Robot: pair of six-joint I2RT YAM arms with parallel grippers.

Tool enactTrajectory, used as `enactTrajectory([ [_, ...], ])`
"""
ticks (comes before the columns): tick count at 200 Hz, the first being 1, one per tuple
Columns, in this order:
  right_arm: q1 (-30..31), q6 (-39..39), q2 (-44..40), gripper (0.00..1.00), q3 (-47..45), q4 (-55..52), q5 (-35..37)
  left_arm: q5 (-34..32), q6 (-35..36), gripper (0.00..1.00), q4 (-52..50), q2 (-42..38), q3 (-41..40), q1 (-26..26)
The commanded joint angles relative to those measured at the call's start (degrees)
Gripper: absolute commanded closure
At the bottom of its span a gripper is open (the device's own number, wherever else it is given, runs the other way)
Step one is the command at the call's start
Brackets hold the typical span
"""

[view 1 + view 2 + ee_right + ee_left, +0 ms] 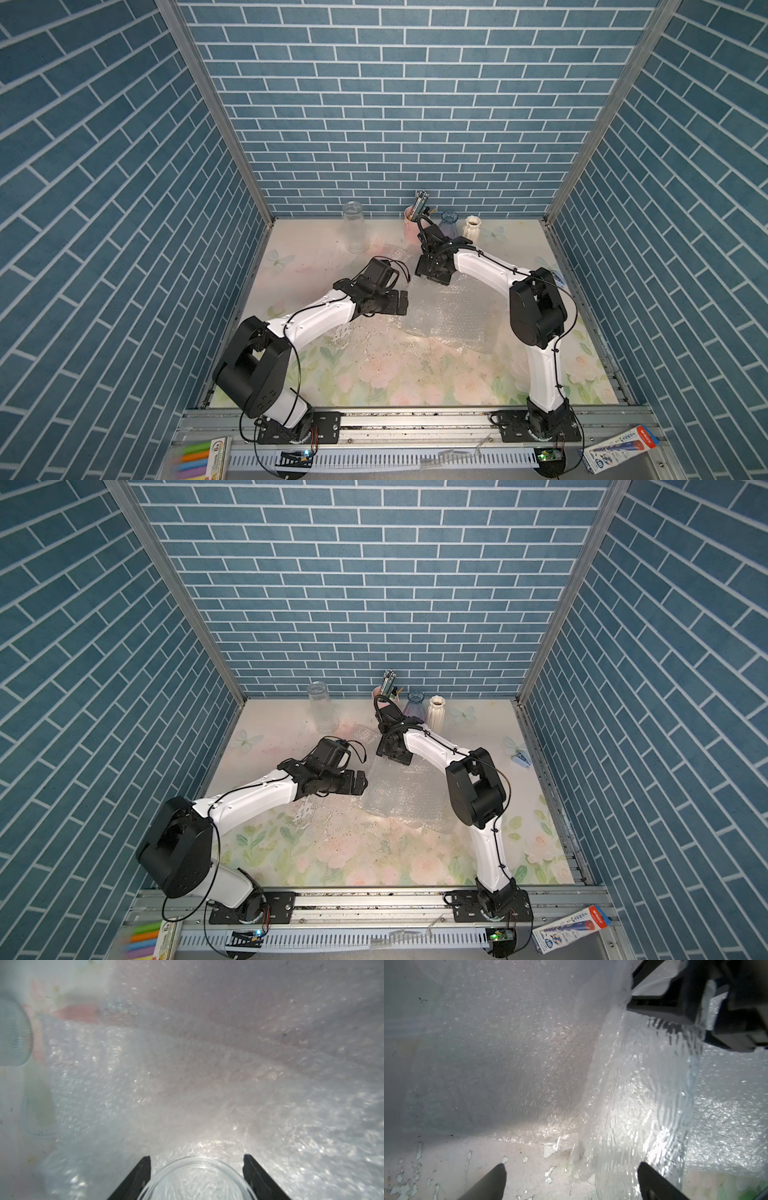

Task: Unwrap the vase from the bubble wrap
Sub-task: Pick up the vase from the bubble wrap.

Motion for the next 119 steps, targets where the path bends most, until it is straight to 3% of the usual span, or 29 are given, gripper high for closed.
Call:
enactTrajectory([
  [1, 0.99, -3.38, -5.00, 0.42, -2.86, 6.31, 2.73, -1.63, -0.89, 0.01, 0.34, 1.04, 1.23, -0.18],
  [119, 5.74, -11.16, -15.86, 0.43, -14.09, 16.91, 6.16, -2.97, -1.22, 0.02, 1.73, 11.37, 4.58, 0.69],
])
